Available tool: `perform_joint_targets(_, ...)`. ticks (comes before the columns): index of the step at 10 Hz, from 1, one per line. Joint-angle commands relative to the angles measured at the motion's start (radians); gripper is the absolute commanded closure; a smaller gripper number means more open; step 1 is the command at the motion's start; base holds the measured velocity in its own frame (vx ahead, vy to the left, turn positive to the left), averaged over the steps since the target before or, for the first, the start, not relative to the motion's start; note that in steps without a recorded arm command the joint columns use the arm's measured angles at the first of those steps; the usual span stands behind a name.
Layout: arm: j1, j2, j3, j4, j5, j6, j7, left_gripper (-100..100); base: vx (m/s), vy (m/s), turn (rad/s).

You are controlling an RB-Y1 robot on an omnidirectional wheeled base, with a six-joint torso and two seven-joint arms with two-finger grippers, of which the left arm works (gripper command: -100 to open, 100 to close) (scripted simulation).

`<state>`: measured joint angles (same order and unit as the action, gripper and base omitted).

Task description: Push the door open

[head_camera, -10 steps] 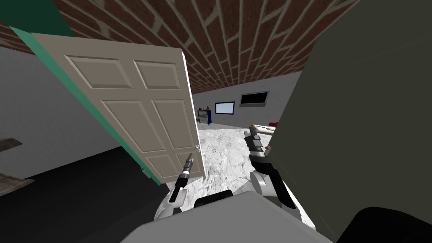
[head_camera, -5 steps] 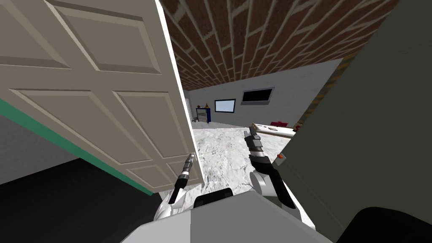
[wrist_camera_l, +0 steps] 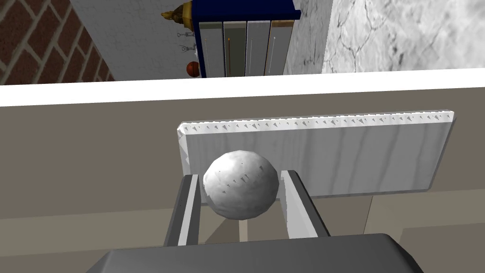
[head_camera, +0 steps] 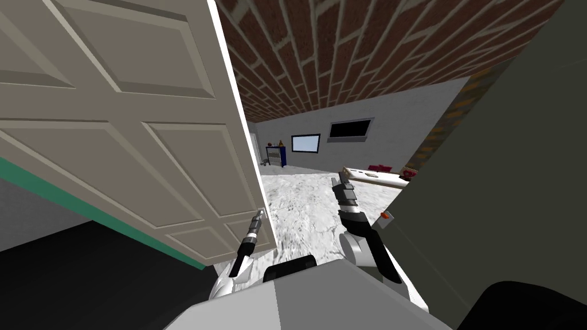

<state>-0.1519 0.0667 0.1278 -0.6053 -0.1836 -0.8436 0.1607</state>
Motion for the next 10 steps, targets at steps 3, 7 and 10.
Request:
perform_joint_targets(3, 0.002, -0.001, 0.000, 0.001, 0.000, 0.000, 0.001, 100, -0.008, 0.000, 0.002)
perform_joint_targets(7, -0.001, 0.011, 0.036, 0.003, 0.027, 0.012, -0.018, 100, 0.151, -0.073, 0.053)
perform_joint_targets(10, -0.006, 0.015, 0.070, 0.004, 0.052, 0.022, -0.034, 100, 0.191, -0.079, 0.061)
